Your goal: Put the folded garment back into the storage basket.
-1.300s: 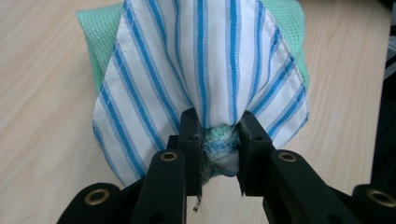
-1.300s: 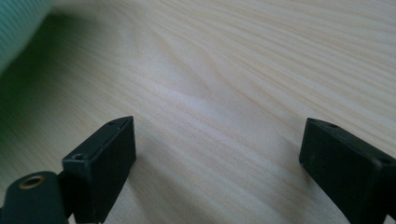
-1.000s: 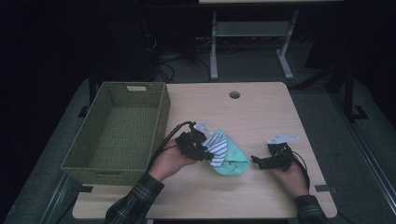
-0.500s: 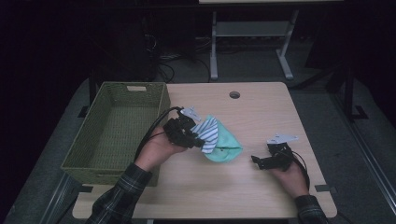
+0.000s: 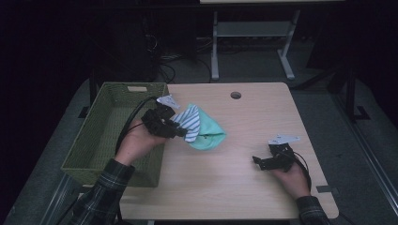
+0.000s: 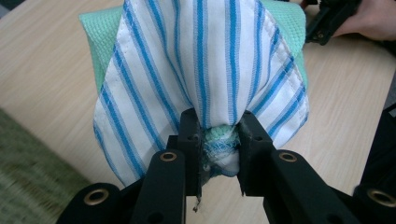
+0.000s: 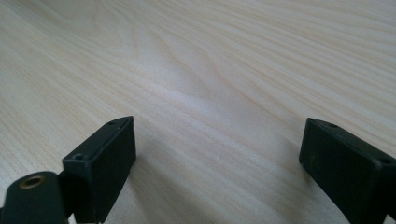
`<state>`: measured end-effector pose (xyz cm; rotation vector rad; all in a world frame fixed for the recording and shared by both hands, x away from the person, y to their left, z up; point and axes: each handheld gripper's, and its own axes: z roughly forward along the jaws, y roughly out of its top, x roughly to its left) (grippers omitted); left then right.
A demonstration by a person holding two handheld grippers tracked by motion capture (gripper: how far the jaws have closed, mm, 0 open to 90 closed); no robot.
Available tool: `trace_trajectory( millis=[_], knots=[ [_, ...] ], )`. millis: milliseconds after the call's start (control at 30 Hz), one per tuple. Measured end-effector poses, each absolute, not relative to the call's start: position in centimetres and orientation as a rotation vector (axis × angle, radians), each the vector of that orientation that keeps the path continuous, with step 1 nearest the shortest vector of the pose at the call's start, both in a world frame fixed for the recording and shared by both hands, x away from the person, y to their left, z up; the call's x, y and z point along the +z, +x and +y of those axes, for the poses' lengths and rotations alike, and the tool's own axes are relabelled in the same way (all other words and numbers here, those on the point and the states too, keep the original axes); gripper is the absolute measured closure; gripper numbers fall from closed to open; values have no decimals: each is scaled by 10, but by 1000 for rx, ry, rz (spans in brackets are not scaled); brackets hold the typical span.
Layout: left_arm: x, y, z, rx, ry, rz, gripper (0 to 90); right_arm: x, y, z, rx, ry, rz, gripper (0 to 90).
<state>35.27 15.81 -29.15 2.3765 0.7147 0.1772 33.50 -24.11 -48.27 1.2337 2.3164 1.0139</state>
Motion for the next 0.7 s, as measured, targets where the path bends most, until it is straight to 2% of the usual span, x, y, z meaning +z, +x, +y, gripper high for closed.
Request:
trace_trajectory(
  millis=[300, 500, 700],
  knots=[
    [-281, 353, 197, 238, 2319, 814, 740, -483, 335, -241, 1008, 1244, 2313, 90],
    [-279, 353, 219, 271, 2289, 879, 740, -484, 337, -240, 984, 1257, 2313, 13],
    [-277, 352, 241, 296, 2256, 937, 740, -484, 337, -240, 976, 1276, 2308, 5]
  ],
)
